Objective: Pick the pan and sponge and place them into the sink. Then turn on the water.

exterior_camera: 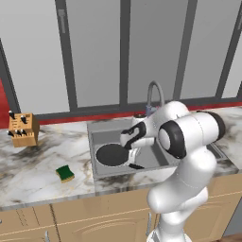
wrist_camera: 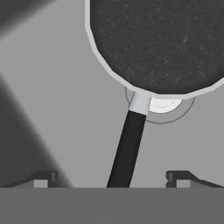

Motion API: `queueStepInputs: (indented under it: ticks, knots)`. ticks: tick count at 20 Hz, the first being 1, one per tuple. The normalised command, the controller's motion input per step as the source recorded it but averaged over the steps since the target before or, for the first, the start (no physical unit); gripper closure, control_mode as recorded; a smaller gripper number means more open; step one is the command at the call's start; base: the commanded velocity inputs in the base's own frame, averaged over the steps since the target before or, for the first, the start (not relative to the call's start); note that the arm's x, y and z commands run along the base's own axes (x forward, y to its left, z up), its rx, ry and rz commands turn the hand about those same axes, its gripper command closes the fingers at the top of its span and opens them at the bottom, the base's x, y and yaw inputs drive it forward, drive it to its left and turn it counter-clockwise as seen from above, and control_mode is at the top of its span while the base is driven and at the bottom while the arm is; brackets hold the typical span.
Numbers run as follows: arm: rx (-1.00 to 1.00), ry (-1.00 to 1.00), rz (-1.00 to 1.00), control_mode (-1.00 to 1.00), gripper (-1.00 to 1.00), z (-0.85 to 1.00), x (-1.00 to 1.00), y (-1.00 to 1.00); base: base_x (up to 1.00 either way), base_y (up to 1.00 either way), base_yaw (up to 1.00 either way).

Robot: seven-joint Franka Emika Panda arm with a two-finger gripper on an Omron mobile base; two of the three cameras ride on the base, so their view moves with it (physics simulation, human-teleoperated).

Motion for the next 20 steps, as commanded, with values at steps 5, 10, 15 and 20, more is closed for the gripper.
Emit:
queueStepInputs:
  ticks: [5, 10, 15, 20]
  knots:
    - [0.05, 0.00, -0.05, -1.00, -1.00, 0.51, -0.06, 0.10, 0.00, 0.00, 0.00]
    - [0.07, 0.01, -0.12, -1.00, -1.00, 0.35, -0.19, 0.07, 0.00, 0.00, 0.00]
    - [0.06, 0.00, -0.17, -1.00, -1.00, 0.31, -0.15, 0.01, 0.00, 0.00, 0.00]
    - [0.01, -0.02, -0.21, -1.00, -1.00, 0.32, -0.04, 0.00, 0.00, 0.00, 0.00]
